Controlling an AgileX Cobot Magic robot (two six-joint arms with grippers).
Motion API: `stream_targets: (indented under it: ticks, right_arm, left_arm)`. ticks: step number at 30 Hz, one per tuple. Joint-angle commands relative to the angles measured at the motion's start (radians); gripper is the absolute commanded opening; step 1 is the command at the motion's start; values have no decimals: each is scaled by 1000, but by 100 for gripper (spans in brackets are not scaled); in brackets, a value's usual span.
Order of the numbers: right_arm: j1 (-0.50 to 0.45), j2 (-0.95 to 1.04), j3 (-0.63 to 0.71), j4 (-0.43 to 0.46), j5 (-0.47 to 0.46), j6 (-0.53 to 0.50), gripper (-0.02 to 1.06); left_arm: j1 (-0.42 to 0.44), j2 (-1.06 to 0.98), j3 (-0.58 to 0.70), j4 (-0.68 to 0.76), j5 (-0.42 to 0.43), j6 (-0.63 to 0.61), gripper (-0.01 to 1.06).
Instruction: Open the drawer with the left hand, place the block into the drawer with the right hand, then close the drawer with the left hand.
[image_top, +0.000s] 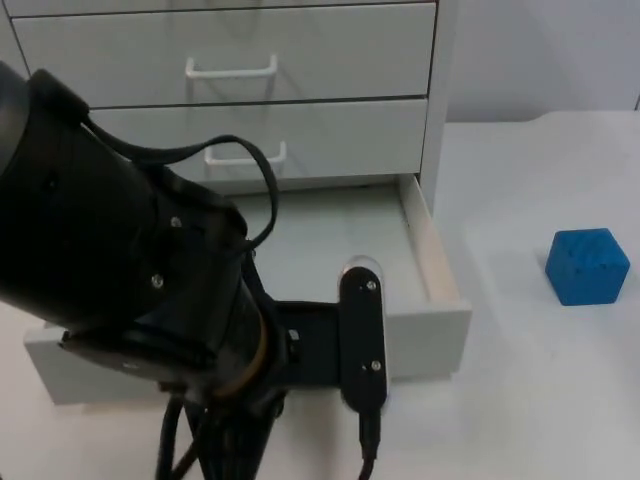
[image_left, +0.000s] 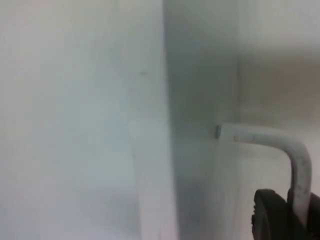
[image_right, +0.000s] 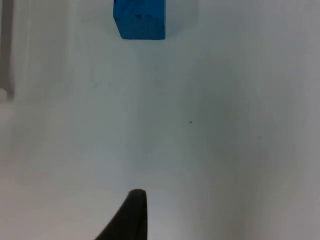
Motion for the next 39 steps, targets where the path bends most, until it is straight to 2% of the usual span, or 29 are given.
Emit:
stream_targets:
  ticks: [1,11,14,18,19,23,26,30,32,39]
  right_arm:
    - [-2,-1,-4,-3,-6,2,105]
    - [-2,-1,-4,-3,-6,2,105]
    - [-2,-1,-4,-3,-6,2,105]
    - [-2,-1,-4,-3,-6,2,105]
    - [-2,-1,-4,-3,-6,2,105]
    - [-2,-1,-4,-3,-6,2,105]
    - [-2,-1,-4,-3,-6,2,105]
    - [-2,-1,-4,-2,-8,2,105]
    - [-2,-1,-4,-2,-8,2,105]
    - [-2,-1,-4,3,-8,2,105]
  left_arm:
    - [-23,-13,6,-71,-97,93,0]
    - [-23,16,6,-73,-103,146,0]
    - [-23,21,6,-73,-107,146,4]
    - [-23,21,6,-73,-140,146,30]
    - [-23,21,6,-73,-140,146,30]
    - [-23,21,6,-73,-131,146,48]
    - [-23,7,6,-85,-128,146,53]
    - [-23,-37,6,-128,-124,146,55]
    - [-35,-91,6,-164,-71,146,55]
    - [-50,-244,6,-257,25,146,55]
